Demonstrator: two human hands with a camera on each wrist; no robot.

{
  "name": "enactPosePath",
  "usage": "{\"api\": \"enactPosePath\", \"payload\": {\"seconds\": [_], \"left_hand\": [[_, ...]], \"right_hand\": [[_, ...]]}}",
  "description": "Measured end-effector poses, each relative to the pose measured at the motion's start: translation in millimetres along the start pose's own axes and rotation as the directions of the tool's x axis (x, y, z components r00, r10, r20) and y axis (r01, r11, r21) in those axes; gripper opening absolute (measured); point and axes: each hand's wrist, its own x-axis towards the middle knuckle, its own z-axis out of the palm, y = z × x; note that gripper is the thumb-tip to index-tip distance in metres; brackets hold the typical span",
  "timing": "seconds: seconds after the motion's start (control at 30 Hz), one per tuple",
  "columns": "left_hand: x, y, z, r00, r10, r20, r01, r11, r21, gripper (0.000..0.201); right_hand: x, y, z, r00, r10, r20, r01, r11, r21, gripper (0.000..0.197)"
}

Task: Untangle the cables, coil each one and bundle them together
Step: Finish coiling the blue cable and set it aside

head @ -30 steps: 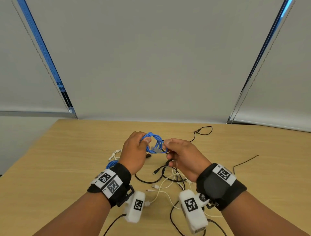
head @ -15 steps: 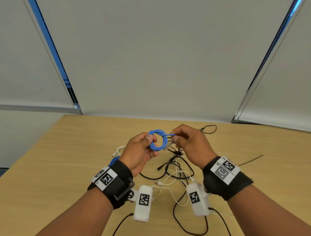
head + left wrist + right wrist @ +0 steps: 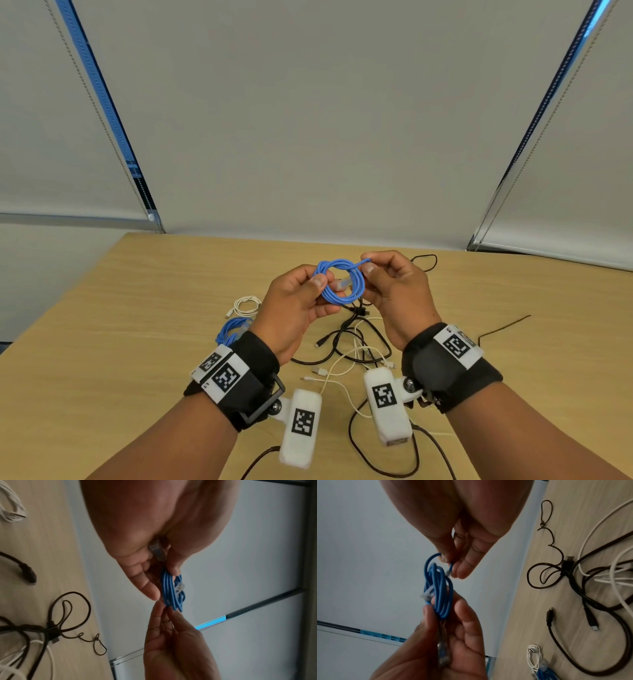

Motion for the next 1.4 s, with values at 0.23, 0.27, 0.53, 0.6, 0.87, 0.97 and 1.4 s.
{"api": "enactPosePath", "payload": {"seconds": [0.23,0.27,0.53,0.6,0.87,0.97,1.4], "left_hand": [[2,-3,3,0.994,0.078,-0.076,-0.07,0.992,0.103,0.027],[3,-5,3,0.988,0.104,-0.114,-0.088,0.987,0.136,0.028],[6,-22,5,0.94,0.198,-0.277,-0.174,0.979,0.109,0.026],[3,-30,5,0.957,0.182,-0.226,-0.15,0.977,0.153,0.025],[9,-31,-17,0.967,0.241,-0.083,-0.151,0.803,0.577,0.029],[13,-26,-23,0.956,0.233,-0.178,-0.114,0.855,0.506,0.018],[13,-24,-34,0.983,-0.107,-0.146,0.134,0.973,0.186,0.016]], "right_hand": [[-4,-5,-3,0.973,0.094,0.21,-0.049,0.977,-0.208,0.016],[-6,-4,-3,0.969,0.114,0.221,-0.052,0.963,-0.265,0.018],[-24,11,10,0.919,0.288,0.27,-0.179,0.913,-0.367,0.046],[-24,16,12,0.923,0.302,0.24,-0.189,0.896,-0.401,0.048],[-11,8,6,0.87,0.385,0.308,-0.121,0.772,-0.624,0.049],[-7,0,2,0.843,0.413,0.344,-0.04,0.686,-0.726,0.055],[3,9,-17,0.874,0.356,0.33,-0.042,0.732,-0.68,0.032]]}}
